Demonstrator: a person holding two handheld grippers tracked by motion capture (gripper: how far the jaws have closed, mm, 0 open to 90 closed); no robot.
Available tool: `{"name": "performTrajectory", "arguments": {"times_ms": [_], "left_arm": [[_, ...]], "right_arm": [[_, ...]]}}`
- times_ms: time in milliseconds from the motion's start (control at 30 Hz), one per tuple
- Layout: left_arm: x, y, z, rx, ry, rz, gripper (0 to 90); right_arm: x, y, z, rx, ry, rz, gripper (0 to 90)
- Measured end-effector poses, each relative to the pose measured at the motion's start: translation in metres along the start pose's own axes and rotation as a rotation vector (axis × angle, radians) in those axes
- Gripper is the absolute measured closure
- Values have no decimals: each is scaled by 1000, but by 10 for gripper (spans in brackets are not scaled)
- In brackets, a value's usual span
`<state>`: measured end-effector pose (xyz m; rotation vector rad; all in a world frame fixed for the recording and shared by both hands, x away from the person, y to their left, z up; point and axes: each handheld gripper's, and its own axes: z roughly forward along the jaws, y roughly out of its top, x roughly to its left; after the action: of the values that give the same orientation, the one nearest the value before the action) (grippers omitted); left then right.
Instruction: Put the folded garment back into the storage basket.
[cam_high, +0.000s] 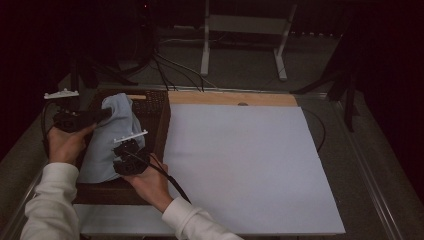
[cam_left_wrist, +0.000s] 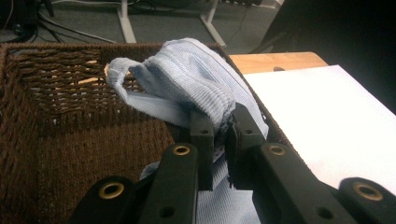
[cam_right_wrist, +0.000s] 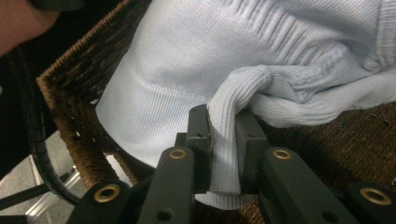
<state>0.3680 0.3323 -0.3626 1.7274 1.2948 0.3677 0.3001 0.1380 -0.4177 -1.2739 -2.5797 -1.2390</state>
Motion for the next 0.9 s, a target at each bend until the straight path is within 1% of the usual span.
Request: {"name": "performTrajectory", "arguments": {"times_ms": [33, 67, 167, 333, 433, 467, 500, 533, 567, 600, 633, 667, 700, 733, 767, 800, 833, 867, 900], "left_arm": [[1, -1, 0, 3, 2, -2, 830], [2, -2, 0, 3, 1, -4, 830], [3, -3, 1, 10, 4, -8, 830], [6, -4, -1, 16, 9, -9, 829], [7, -5, -1, 19, 9, -12, 827], [7, -5, 0, 27, 22, -17, 819], [7, -5, 0, 27, 22, -17, 776], [9, -5, 1, 28, 25, -32, 776], [11, -5, 3, 34, 24, -66, 479], [13, -5, 5, 45, 27, -89, 367], [12, -5, 7, 55, 55, -80, 253], [11, -5, 8, 61, 79, -77, 198], [10, -6, 9, 62, 83, -76, 198], [9, -5, 10, 62, 98, -73, 144], [9, -5, 10, 57, 106, -71, 129], [8, -5, 10, 54, 107, -73, 129], [8, -5, 11, 52, 117, -71, 88], [7, -5, 11, 50, 124, -69, 88], [7, -5, 11, 48, 120, -71, 80]], "right_arm": [[1, 0, 1, 4, -5, -2, 802], [2, 0, 2, 9, -16, -18, 802], [3, 0, 3, 17, -18, -19, 802], [8, -1, 5, 35, -22, -48, 800], [10, -1, 6, 42, -32, -54, 798], [10, -1, 6, 47, -40, -63, 780], [11, -1, 6, 55, -40, -68, 709], [11, -1, 6, 55, -40, -68, 709], [11, -1, 6, 63, 9, -52, 449], [12, -1, 4, 38, 19, -69, 380], [12, -2, 2, -2, 4, -96, 322], [13, -2, -1, -35, -19, -121, 283], [13, -2, -1, -35, -19, -121, 283], [13, -2, -4, -55, -46, -143, 224], [13, -2, -5, -62, -54, -147, 203], [13, -2, -5, -62, -54, -147, 203], [12, -3, -7, -74, -44, -147, 179], [12, -3, -7, -74, -44, -147, 179], [11, -3, -7, -75, -35, -149, 172]]}}
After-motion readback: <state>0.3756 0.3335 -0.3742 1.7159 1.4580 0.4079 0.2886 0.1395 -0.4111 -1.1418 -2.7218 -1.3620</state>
